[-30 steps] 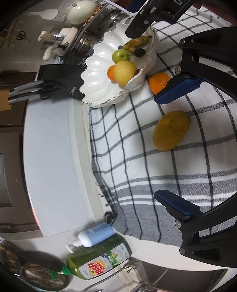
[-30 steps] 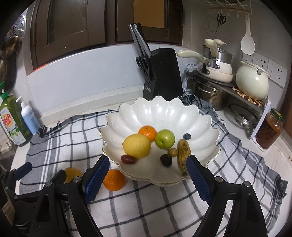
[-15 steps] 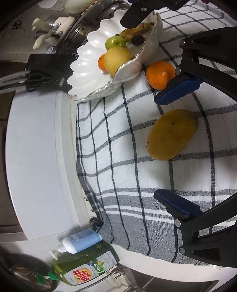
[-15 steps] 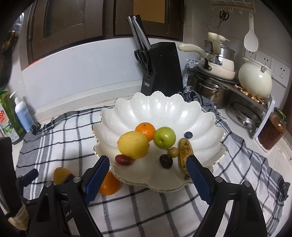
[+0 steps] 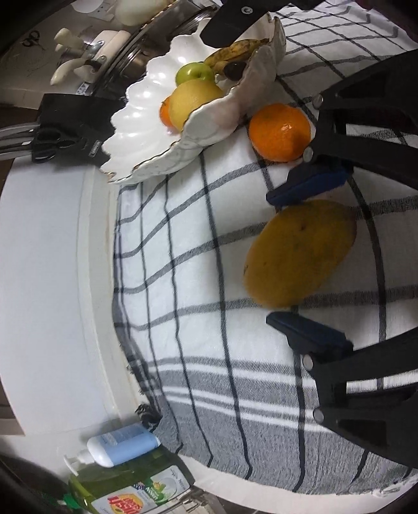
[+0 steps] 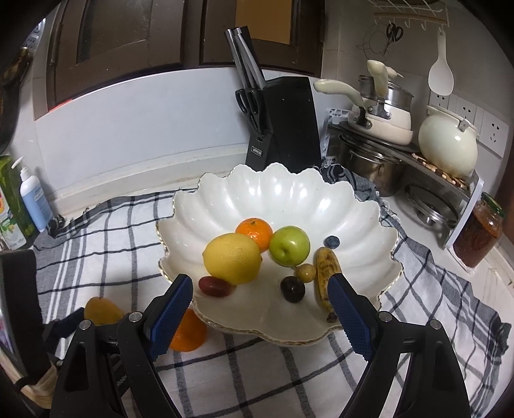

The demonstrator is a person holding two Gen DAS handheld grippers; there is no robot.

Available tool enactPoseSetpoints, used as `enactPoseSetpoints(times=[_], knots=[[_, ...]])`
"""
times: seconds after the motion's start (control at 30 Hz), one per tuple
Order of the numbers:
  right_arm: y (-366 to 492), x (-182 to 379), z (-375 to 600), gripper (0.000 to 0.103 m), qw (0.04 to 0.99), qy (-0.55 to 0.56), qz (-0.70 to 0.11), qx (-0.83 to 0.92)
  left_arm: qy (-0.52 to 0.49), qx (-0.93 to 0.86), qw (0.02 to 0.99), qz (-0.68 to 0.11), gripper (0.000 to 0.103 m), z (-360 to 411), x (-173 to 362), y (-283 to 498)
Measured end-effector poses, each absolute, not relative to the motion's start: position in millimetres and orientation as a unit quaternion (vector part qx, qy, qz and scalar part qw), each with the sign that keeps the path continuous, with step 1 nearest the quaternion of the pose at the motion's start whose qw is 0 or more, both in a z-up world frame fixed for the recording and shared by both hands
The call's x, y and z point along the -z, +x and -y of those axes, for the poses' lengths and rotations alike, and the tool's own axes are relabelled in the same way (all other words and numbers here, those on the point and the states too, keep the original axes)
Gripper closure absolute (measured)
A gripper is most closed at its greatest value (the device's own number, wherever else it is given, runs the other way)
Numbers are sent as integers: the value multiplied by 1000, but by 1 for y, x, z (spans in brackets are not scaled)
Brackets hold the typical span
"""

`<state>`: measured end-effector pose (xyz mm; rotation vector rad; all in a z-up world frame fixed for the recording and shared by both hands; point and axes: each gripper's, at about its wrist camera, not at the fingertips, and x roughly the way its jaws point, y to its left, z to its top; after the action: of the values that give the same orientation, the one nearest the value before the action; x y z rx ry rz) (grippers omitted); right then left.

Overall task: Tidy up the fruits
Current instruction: 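Grasp the yellow mango with the left gripper, then grasp the orange with the right gripper while the left gripper holds the mango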

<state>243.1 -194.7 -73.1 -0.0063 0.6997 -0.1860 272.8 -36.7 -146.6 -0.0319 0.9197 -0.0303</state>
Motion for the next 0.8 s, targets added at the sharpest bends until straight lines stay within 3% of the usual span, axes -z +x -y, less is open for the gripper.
enactPoseSetpoints(times=[0.43, 0.8], knots=[[234, 77, 196, 16, 933, 6, -348, 88, -8, 15, 894, -448, 43, 32, 144, 262], [218, 86, 166, 16, 932, 28, -353, 78, -11, -22, 909, -416, 43, -16, 123, 236]])
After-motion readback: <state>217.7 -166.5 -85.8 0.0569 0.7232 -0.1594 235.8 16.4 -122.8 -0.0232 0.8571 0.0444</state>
